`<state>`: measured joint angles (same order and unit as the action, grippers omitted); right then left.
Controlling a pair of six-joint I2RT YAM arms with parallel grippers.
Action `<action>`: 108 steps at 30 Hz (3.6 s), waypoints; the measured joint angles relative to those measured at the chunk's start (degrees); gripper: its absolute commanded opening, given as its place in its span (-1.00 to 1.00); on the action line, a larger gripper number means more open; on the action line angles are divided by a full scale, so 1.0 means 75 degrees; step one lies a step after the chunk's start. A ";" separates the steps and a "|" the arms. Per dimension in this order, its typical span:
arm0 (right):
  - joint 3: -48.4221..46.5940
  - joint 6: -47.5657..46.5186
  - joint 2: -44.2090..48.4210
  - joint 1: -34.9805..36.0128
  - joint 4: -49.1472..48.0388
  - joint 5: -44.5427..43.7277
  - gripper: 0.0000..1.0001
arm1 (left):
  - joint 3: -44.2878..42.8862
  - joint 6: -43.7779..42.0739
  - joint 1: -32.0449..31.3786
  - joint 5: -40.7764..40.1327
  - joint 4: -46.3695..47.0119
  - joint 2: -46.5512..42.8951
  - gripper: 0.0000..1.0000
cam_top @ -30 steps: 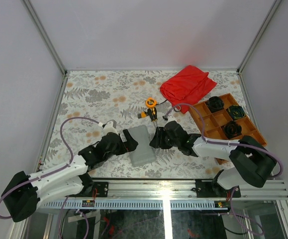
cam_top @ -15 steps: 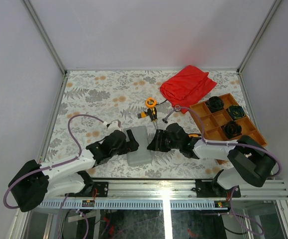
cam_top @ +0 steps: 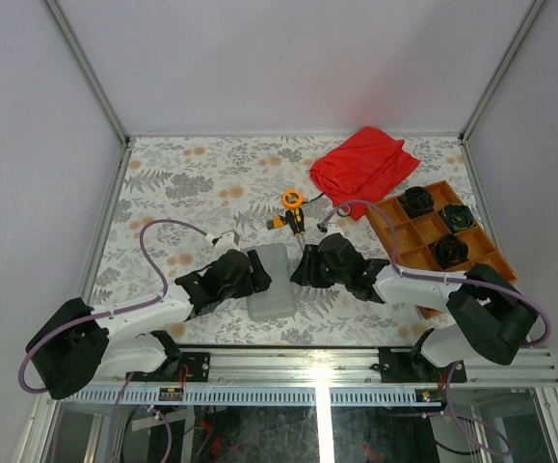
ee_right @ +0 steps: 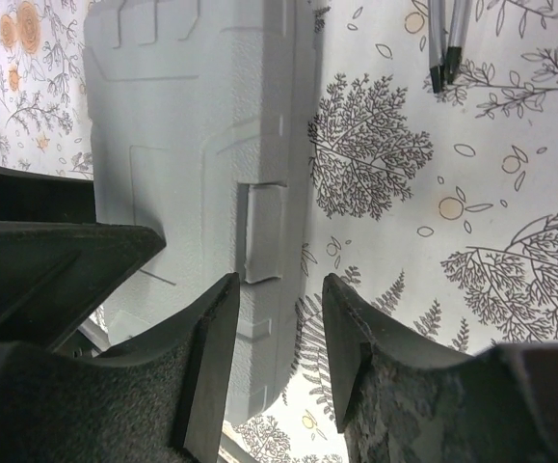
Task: Sort the tools into containers
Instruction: Adjust the storage box at the center of the board.
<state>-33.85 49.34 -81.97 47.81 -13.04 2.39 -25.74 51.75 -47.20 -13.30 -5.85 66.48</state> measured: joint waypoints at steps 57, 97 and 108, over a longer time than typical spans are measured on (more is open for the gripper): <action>-0.0516 -0.0047 -0.0449 0.0000 0.0178 -0.0662 -0.26 | -0.0233 0.0003 0.0000 -0.0207 0.0335 0.0495 0.26; -0.1323 -0.0737 -0.0592 0.0041 0.1795 -0.2020 -0.57 | -0.1043 0.0242 -0.0055 -0.0813 0.0408 0.1591 0.02; -0.1005 -0.0938 -0.0306 0.0009 0.3445 -0.3328 -0.64 | -0.1177 0.0329 -0.0108 -0.0953 0.0423 0.1778 0.02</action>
<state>-41.39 42.30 -84.27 47.88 12.80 -22.57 -34.57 54.22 -48.01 -20.45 -2.68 79.81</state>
